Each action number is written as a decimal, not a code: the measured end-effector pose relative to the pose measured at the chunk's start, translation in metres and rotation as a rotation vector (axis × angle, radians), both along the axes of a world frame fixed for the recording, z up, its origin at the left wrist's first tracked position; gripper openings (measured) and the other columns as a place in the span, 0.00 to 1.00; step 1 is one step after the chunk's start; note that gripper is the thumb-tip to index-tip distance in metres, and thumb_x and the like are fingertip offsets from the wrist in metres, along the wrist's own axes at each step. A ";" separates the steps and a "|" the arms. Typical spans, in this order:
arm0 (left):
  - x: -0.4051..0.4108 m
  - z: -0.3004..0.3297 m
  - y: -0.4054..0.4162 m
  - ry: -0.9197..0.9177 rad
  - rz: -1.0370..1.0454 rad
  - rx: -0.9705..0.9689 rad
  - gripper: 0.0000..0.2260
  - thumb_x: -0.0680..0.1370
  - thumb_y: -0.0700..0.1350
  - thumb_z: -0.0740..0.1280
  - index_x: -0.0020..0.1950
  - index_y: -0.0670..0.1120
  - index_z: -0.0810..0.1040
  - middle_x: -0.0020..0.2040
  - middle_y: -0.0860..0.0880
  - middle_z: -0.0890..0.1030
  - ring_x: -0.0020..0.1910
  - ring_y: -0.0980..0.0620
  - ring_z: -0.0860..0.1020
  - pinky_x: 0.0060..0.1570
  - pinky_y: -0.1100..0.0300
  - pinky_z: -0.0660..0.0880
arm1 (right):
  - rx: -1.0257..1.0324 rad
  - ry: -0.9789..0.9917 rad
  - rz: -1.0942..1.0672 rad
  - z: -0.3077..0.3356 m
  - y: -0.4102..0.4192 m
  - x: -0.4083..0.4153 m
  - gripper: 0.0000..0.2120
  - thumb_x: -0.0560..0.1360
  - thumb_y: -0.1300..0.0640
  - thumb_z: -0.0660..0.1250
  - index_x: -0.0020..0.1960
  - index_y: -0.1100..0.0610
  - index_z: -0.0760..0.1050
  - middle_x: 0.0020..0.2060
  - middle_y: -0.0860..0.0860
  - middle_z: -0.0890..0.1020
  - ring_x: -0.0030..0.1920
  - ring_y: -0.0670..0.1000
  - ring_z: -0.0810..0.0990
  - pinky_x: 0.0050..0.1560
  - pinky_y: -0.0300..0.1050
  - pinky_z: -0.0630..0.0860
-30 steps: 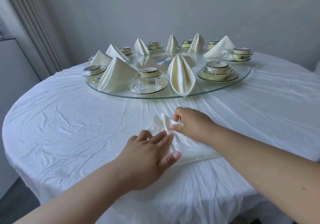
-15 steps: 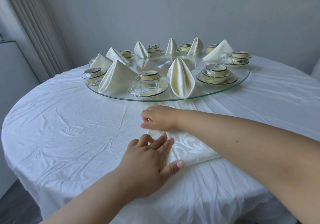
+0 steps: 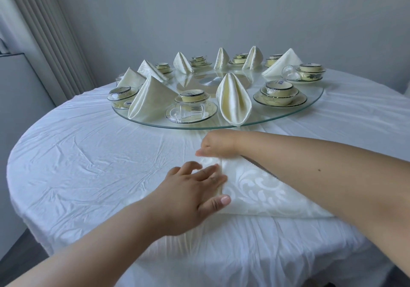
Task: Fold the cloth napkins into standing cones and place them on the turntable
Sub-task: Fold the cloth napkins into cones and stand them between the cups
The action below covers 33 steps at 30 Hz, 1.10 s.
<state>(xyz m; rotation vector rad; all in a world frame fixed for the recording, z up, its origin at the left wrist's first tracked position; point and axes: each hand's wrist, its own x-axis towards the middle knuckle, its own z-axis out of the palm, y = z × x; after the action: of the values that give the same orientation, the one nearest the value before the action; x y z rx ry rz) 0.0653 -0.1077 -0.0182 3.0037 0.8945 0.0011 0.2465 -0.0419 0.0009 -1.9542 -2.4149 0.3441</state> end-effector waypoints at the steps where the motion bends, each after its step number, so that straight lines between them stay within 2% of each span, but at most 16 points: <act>1: 0.002 0.002 0.002 -0.022 -0.026 0.017 0.35 0.72 0.70 0.36 0.75 0.60 0.58 0.78 0.60 0.53 0.73 0.53 0.53 0.69 0.55 0.54 | 0.015 -0.012 -0.059 0.000 -0.004 0.008 0.22 0.81 0.44 0.55 0.33 0.55 0.66 0.32 0.49 0.69 0.33 0.49 0.68 0.33 0.42 0.62; 3: 0.006 0.005 0.003 -0.082 -0.088 0.055 0.35 0.73 0.70 0.36 0.75 0.59 0.61 0.77 0.58 0.57 0.74 0.53 0.54 0.69 0.55 0.55 | 0.060 -0.019 -0.205 -0.004 -0.015 0.029 0.22 0.81 0.44 0.54 0.33 0.56 0.66 0.32 0.50 0.70 0.36 0.52 0.70 0.32 0.43 0.62; 6: 0.011 0.003 -0.005 -0.178 -0.147 0.007 0.34 0.75 0.68 0.40 0.75 0.55 0.62 0.77 0.56 0.60 0.74 0.56 0.56 0.71 0.63 0.52 | 0.106 0.030 -0.473 -0.019 -0.039 0.062 0.23 0.81 0.43 0.54 0.33 0.56 0.64 0.31 0.51 0.70 0.36 0.54 0.71 0.30 0.42 0.61; 10: 0.018 -0.008 -0.024 -0.158 -0.140 -0.106 0.37 0.73 0.71 0.38 0.78 0.55 0.52 0.78 0.56 0.51 0.76 0.61 0.47 0.72 0.68 0.40 | 0.141 0.083 -0.698 -0.031 -0.074 0.082 0.21 0.81 0.43 0.54 0.39 0.58 0.69 0.36 0.53 0.74 0.41 0.57 0.74 0.37 0.43 0.66; 14: 0.025 -0.016 -0.034 -0.073 -0.133 -0.157 0.36 0.73 0.68 0.40 0.79 0.55 0.47 0.78 0.57 0.46 0.76 0.63 0.41 0.72 0.68 0.36 | 0.187 0.044 -0.786 -0.033 -0.100 0.084 0.19 0.81 0.43 0.54 0.44 0.56 0.72 0.45 0.55 0.79 0.48 0.58 0.76 0.43 0.44 0.69; 17: 0.026 -0.020 -0.036 -0.045 -0.136 -0.124 0.35 0.74 0.67 0.40 0.79 0.55 0.46 0.78 0.57 0.45 0.75 0.63 0.40 0.72 0.67 0.36 | 0.200 -0.188 -0.776 -0.029 -0.111 0.080 0.18 0.82 0.44 0.53 0.53 0.55 0.75 0.54 0.54 0.79 0.55 0.57 0.77 0.44 0.43 0.67; 19: 0.025 -0.020 -0.036 -0.037 -0.129 -0.129 0.34 0.74 0.67 0.40 0.79 0.55 0.46 0.78 0.57 0.45 0.75 0.64 0.40 0.72 0.67 0.36 | 0.448 -0.334 -0.701 -0.025 -0.114 0.074 0.16 0.81 0.45 0.57 0.55 0.56 0.75 0.53 0.55 0.78 0.55 0.58 0.77 0.45 0.45 0.69; 21: 0.026 -0.019 -0.036 -0.039 -0.132 -0.128 0.35 0.74 0.68 0.39 0.79 0.55 0.46 0.78 0.57 0.46 0.75 0.64 0.40 0.72 0.67 0.36 | 0.864 -0.259 -0.426 -0.019 -0.113 0.062 0.16 0.77 0.44 0.62 0.48 0.58 0.77 0.44 0.55 0.79 0.47 0.59 0.78 0.44 0.49 0.72; 22: 0.026 -0.019 -0.036 -0.043 -0.136 -0.125 0.36 0.74 0.68 0.38 0.79 0.54 0.46 0.79 0.56 0.46 0.75 0.64 0.40 0.72 0.67 0.36 | 0.932 -0.082 -0.239 -0.017 -0.114 0.055 0.19 0.77 0.42 0.60 0.47 0.58 0.77 0.43 0.54 0.80 0.46 0.57 0.78 0.46 0.49 0.73; 23: 0.025 -0.020 -0.036 -0.044 -0.138 -0.120 0.36 0.73 0.68 0.38 0.79 0.54 0.46 0.79 0.56 0.46 0.75 0.63 0.40 0.72 0.67 0.36 | 0.782 0.180 -0.082 -0.014 -0.118 0.048 0.24 0.78 0.39 0.54 0.51 0.57 0.78 0.47 0.52 0.80 0.50 0.53 0.78 0.51 0.48 0.73; 24: 0.025 -0.021 -0.035 -0.043 -0.136 -0.116 0.36 0.73 0.68 0.37 0.79 0.54 0.47 0.79 0.56 0.46 0.76 0.63 0.40 0.72 0.67 0.36 | 0.507 0.463 0.024 -0.012 -0.124 0.042 0.29 0.78 0.34 0.49 0.58 0.53 0.78 0.55 0.48 0.80 0.57 0.47 0.77 0.58 0.42 0.71; 25: 0.025 -0.021 -0.035 -0.044 -0.134 -0.113 0.36 0.73 0.68 0.37 0.79 0.54 0.46 0.79 0.56 0.46 0.76 0.63 0.40 0.73 0.66 0.36 | 0.237 0.640 0.065 -0.014 -0.129 0.040 0.34 0.75 0.29 0.45 0.64 0.49 0.75 0.62 0.44 0.77 0.64 0.40 0.72 0.64 0.36 0.66; 26: 0.025 -0.022 -0.034 -0.052 -0.135 -0.114 0.36 0.73 0.68 0.36 0.79 0.54 0.46 0.79 0.56 0.46 0.76 0.63 0.40 0.73 0.66 0.36 | 0.064 0.709 0.069 -0.017 -0.132 0.043 0.38 0.71 0.25 0.43 0.68 0.44 0.71 0.68 0.39 0.72 0.68 0.35 0.66 0.69 0.33 0.60; 28: 0.025 -0.022 -0.034 -0.072 -0.148 -0.130 0.38 0.72 0.70 0.33 0.79 0.54 0.47 0.79 0.56 0.46 0.76 0.62 0.40 0.73 0.65 0.37 | -0.111 0.625 0.085 -0.027 -0.137 0.058 0.43 0.64 0.20 0.38 0.72 0.38 0.64 0.72 0.34 0.63 0.71 0.29 0.55 0.73 0.35 0.50; 31: 0.024 -0.023 -0.031 -0.113 -0.168 -0.169 0.41 0.70 0.72 0.32 0.79 0.55 0.49 0.79 0.56 0.48 0.76 0.63 0.42 0.73 0.65 0.38 | -0.119 0.403 0.127 -0.029 -0.139 0.071 0.45 0.63 0.20 0.32 0.74 0.37 0.54 0.74 0.32 0.55 0.70 0.26 0.45 0.74 0.34 0.40; 33: 0.021 -0.018 -0.027 -0.173 -0.213 -0.210 0.36 0.74 0.71 0.37 0.78 0.57 0.55 0.78 0.57 0.53 0.76 0.64 0.45 0.75 0.62 0.42 | -0.116 0.364 0.153 -0.029 -0.136 0.072 0.46 0.63 0.21 0.30 0.75 0.40 0.52 0.72 0.30 0.53 0.68 0.24 0.42 0.71 0.28 0.37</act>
<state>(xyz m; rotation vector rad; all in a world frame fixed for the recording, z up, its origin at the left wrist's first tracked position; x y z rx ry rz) 0.0858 -0.1346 -0.0359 2.8325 0.5219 0.1526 0.3184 -0.1783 -0.0284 -1.5750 -2.3489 0.7842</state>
